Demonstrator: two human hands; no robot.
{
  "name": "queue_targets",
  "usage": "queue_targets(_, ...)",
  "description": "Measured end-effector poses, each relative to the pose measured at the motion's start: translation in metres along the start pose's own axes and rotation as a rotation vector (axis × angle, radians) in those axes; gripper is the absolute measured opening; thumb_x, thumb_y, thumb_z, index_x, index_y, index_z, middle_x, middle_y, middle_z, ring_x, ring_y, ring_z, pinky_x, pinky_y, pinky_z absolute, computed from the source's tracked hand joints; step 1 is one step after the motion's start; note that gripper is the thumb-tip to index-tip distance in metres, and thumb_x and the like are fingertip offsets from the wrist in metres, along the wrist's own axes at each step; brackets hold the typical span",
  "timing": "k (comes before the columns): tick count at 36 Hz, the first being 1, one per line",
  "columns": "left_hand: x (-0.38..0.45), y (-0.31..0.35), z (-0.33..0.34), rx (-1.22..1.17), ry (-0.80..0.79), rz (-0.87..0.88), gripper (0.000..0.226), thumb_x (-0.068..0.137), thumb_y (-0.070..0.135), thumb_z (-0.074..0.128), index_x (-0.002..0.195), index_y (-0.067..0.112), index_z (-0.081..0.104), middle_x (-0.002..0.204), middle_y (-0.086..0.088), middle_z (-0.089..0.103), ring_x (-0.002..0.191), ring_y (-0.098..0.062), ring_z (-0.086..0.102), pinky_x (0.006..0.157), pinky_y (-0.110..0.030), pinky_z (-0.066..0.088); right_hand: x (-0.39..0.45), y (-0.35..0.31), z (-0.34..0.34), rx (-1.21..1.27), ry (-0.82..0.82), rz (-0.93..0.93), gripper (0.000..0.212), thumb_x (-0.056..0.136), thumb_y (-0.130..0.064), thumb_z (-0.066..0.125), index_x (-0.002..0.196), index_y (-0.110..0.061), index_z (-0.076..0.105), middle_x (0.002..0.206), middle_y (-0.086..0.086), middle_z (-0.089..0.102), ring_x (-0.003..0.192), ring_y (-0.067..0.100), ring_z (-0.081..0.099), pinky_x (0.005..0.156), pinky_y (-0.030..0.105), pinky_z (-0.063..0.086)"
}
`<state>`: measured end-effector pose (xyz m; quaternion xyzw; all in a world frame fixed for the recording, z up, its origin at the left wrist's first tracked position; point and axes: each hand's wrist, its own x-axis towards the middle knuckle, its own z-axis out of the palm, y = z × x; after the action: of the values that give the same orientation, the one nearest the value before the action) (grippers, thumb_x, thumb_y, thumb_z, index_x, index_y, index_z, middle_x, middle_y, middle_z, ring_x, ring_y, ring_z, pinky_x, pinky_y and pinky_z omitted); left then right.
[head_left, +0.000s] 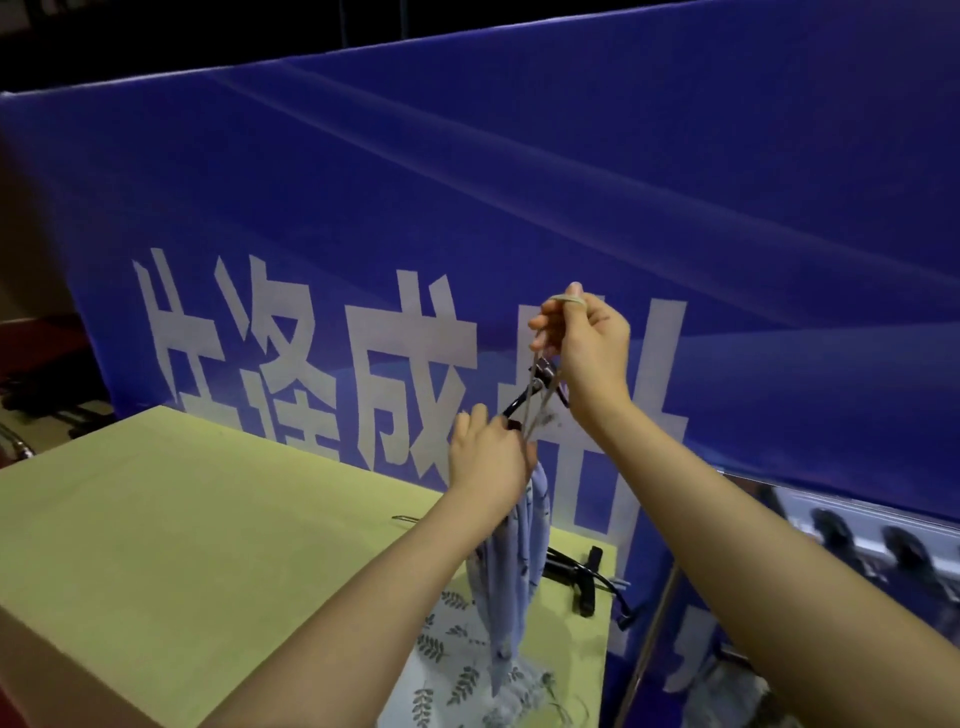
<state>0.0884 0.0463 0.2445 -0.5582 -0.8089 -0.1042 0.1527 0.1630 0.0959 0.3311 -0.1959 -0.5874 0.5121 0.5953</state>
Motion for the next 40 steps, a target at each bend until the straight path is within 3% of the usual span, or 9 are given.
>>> queue_targets(4,-0.001,0.023,-0.004,0.083,-0.016,0.034,0.038,0.099,0.035,0.035,0.111,0.012,0.064,0.113,-0.006,0.062,0.112,-0.026,0.042,0.094,-0.036,0.030,-0.003,-0.013,-0.026,0.018,0.016,0.002,0.036,0.102,-0.025,0.038,0.077,-0.010,0.059,0.063,0.002,0.062,0.053,0.010,0.060,0.057,0.024,0.054)
queue_targets(11,-0.014,0.092,-0.022,0.151,-0.095,0.045,0.025,0.099,0.025,0.041,0.099,0.014,0.063,0.100,-0.005,0.067,0.099,-0.025,0.058,0.088,-0.032,0.035,-0.014,-0.036,-0.086,-0.024,0.051,-0.003,0.037,0.103,-0.025,0.037,0.076,-0.009,0.057,0.059,0.003,0.056,0.040,0.006,0.048,0.040,0.017,0.041)
queue_targets(18,-0.048,0.174,-0.021,0.159,-0.094,0.054,0.040,0.098,0.041,0.036,0.104,0.014,0.065,0.103,-0.006,0.068,0.113,-0.027,0.047,0.096,-0.036,0.029,-0.031,-0.054,-0.171,-0.143,0.018,-0.024,0.039,0.102,-0.024,0.039,0.071,-0.009,0.059,0.054,0.001,0.056,0.036,0.003,0.040,0.038,0.015,0.034)
queue_targets(22,-0.072,0.221,-0.009,0.080,-0.116,0.092,0.051,0.094,0.053,0.036,0.101,0.012,0.065,0.104,-0.008,0.066,0.115,-0.028,0.040,0.092,-0.039,0.027,-0.052,-0.061,-0.226,-0.189,-0.023,-0.006,0.040,0.101,-0.022,0.042,0.069,-0.005,0.059,0.056,0.008,0.055,0.036,0.004,0.037,0.041,0.014,0.033)
queue_targets(26,-0.099,0.267,0.008,0.075,-0.221,0.104,0.051,0.093,0.055,0.035,0.103,0.014,0.065,0.108,-0.006,0.066,0.122,-0.026,0.038,0.099,-0.041,0.025,-0.083,-0.060,-0.278,-0.214,-0.040,0.042,0.041,0.101,-0.018,0.043,0.069,-0.001,0.060,0.056,0.012,0.055,0.036,0.002,0.043,0.042,0.010,0.035)
queue_targets(32,-0.134,0.322,0.032,0.011,-0.401,0.142,0.052,0.093,0.054,0.033,0.106,0.011,0.061,0.105,-0.008,0.067,0.105,-0.027,0.058,0.107,-0.041,0.023,-0.119,-0.052,-0.343,-0.259,-0.057,0.154,0.044,0.100,-0.017,0.045,0.064,0.001,0.061,0.044,0.005,0.054,0.033,0.003,0.042,0.040,0.011,0.033)
queue_targets(37,-0.150,0.356,0.040,-0.134,-0.558,0.127,0.064,0.090,0.065,0.036,0.113,0.010,0.056,0.113,-0.011,0.063,0.109,-0.029,0.057,0.099,-0.041,0.036,-0.135,-0.047,-0.388,-0.294,-0.044,0.226,0.045,0.100,-0.012,0.045,0.058,-0.005,0.060,0.038,-0.002,0.053,0.032,0.003,0.039,0.038,0.012,0.031)
queue_targets(40,-0.154,0.376,0.051,-0.216,-0.624,0.115,0.064,0.092,0.063,0.035,0.119,0.008,0.054,0.122,-0.014,0.059,0.113,-0.032,0.056,0.091,-0.039,0.044,-0.142,-0.040,-0.416,-0.347,-0.008,0.222,0.046,0.100,-0.015,0.045,0.058,-0.004,0.061,0.038,-0.002,0.053,0.034,0.004,0.039,0.045,0.008,0.034)
